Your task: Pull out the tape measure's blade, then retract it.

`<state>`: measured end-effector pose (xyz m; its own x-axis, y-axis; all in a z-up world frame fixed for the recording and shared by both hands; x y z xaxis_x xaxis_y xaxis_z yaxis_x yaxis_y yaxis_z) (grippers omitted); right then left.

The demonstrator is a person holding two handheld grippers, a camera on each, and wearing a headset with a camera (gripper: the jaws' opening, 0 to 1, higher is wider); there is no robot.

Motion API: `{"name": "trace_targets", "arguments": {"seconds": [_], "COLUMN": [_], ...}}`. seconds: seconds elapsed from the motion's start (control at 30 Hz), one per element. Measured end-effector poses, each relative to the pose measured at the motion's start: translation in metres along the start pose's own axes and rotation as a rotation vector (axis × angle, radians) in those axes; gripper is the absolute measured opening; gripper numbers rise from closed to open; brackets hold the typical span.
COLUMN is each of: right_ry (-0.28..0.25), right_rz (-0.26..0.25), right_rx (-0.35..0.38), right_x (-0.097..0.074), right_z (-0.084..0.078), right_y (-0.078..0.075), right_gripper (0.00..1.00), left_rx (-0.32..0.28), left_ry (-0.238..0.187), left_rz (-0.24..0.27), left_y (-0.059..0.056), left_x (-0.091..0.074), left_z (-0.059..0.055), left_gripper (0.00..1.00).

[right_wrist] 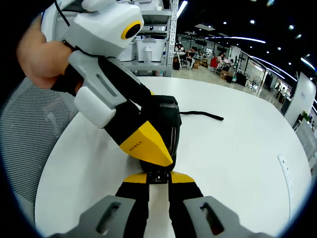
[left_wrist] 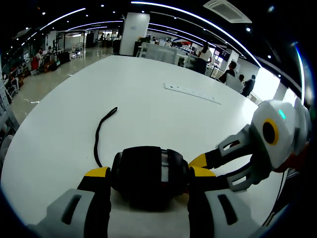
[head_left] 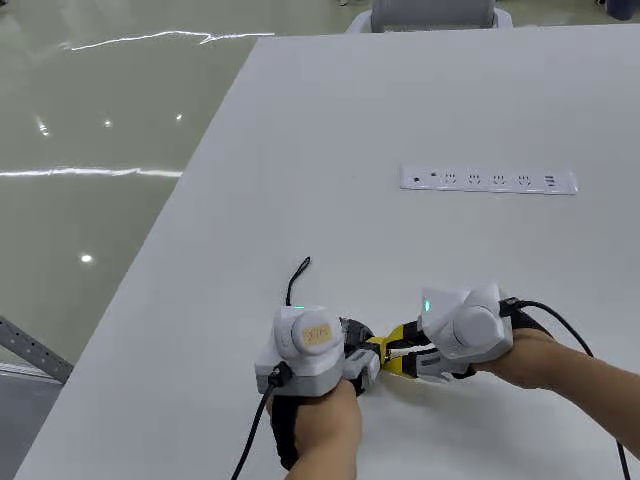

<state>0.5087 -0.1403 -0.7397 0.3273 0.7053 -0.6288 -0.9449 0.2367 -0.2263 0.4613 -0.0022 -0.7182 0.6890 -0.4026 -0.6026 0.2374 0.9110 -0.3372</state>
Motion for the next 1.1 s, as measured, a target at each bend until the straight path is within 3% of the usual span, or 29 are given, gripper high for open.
{"name": "trace_targets", "arguments": {"seconds": [0.3, 0.6, 0.67, 1.1], "right_ry": [-0.001, -0.009, -0.006, 0.012], "right_rz": [-0.007, -0.017, -0.019, -0.024], "right_rx": [0.026, 0.013, 0.011, 0.046], "right_x": [0.0009, 0.0010, 0.0013, 0.0015], "right_z": [-0.0042, -0.0038, -0.0035, -0.0025], "right_y": [0.0030, 0.0034, 0.0032, 0.0036], "right_gripper": [0.14, 0.14, 0.14, 0.15], "left_rx": [0.032, 0.027, 0.000, 0.015], "left_ry": [0.013, 0.010, 0.014, 0.043], "left_rz": [0.007, 0.012, 0.015, -0.011], "left_y": [-0.0031, -0.0030, -0.0025, -0.0006], "left_x": [0.0008, 0.0005, 0.0010, 0.0010], "left_z": [-0.0008, -0.0008, 0.0000, 0.0025], "left_gripper": [0.60, 0.61, 0.61, 0.62]}}
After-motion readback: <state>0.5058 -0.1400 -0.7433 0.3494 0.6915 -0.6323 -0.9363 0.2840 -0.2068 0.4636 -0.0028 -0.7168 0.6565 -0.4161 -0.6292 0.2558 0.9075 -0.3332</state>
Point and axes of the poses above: the centre of the closed fingertips' face, and the gripper's own axes: x roughly forward along the fingers, y roughly to its left, z roughly out of its top, the point moved 10 cm from there along -x, roughly backward along the fingers, and after that the axes turned 14 degrees about -z, right-handed, at the moved point
